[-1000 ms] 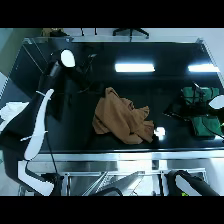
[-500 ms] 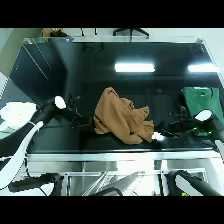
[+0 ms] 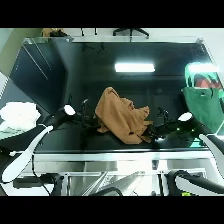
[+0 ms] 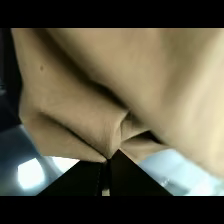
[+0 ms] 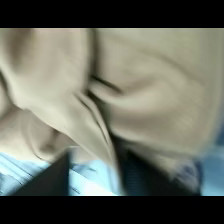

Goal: Fold the shirts.

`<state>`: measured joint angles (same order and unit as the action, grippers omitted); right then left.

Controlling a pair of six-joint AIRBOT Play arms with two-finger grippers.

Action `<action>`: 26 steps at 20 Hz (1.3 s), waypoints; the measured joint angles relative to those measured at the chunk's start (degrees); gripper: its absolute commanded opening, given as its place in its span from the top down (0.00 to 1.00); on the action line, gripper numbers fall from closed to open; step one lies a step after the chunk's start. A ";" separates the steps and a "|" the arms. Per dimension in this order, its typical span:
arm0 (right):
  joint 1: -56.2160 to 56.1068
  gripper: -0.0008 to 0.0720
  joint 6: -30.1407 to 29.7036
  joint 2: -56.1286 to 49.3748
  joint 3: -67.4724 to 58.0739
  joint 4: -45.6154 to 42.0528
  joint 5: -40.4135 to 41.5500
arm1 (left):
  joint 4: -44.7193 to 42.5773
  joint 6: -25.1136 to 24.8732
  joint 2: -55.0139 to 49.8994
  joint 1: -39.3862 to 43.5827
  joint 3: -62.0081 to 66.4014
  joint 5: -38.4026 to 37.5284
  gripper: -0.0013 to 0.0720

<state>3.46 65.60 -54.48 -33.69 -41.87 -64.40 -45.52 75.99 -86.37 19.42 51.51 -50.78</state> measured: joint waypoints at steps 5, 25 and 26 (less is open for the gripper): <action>-0.15 0.97 -5.51 -1.16 -8.15 6.34 -0.42 | 1.14 -0.52 4.31 -4.28 8.94 -4.57 0.96; 15.34 0.97 -7.37 9.22 -74.79 25.14 -8.22 | 1.75 -2.14 44.89 -29.81 41.27 -21.38 0.96; 14.97 0.97 -7.37 7.72 -74.07 25.99 -8.48 | 1.70 -2.38 44.37 -29.35 38.69 -21.18 0.96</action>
<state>18.44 58.24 -46.76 -107.77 -15.88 -72.88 -43.81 73.60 -42.00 -9.93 90.19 -71.96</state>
